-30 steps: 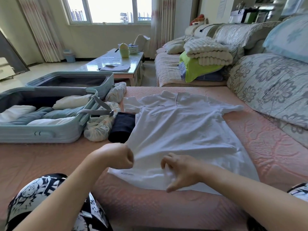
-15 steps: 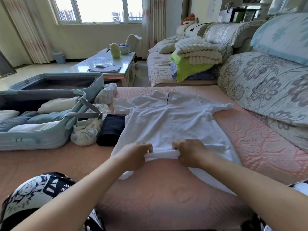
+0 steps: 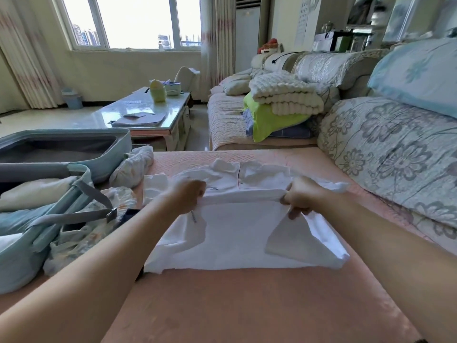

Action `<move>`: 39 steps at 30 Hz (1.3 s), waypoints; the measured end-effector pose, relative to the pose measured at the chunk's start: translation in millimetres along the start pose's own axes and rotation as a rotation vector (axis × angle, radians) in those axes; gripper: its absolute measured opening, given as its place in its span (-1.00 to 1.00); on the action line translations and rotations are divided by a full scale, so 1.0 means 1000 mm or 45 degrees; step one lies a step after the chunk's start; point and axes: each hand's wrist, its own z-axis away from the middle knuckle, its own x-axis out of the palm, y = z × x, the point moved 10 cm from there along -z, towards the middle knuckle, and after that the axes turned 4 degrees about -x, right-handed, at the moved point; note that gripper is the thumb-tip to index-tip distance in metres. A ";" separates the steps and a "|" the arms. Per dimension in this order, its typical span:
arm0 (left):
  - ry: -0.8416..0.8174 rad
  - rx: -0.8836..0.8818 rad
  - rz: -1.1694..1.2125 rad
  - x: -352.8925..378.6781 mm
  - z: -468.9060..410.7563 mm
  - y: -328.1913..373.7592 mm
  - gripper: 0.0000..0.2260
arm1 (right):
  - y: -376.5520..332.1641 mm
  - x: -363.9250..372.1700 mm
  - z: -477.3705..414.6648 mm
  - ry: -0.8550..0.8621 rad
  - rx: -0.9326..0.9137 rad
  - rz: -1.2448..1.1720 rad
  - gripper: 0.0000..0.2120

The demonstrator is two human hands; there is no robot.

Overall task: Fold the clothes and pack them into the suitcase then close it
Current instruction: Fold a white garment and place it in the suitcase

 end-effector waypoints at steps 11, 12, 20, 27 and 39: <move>0.194 -0.205 0.744 0.023 -0.096 -0.010 -0.39 | -0.052 -0.004 -0.092 0.372 -0.499 -0.098 -0.18; 0.183 -0.071 0.714 0.029 -0.094 0.002 -0.49 | -0.055 0.008 -0.090 0.317 -0.568 0.052 -0.20; -0.194 0.572 -0.089 0.092 -0.025 0.058 -0.32 | -0.020 0.102 -0.053 -0.344 -0.626 0.809 -0.04; -0.352 0.395 -0.071 0.097 -0.011 0.043 -0.90 | 0.000 0.095 -0.026 -0.380 -0.393 0.865 -0.15; -1.044 0.102 -0.044 0.095 0.058 0.054 -0.85 | 0.000 0.072 0.041 -0.307 -0.495 0.576 -0.80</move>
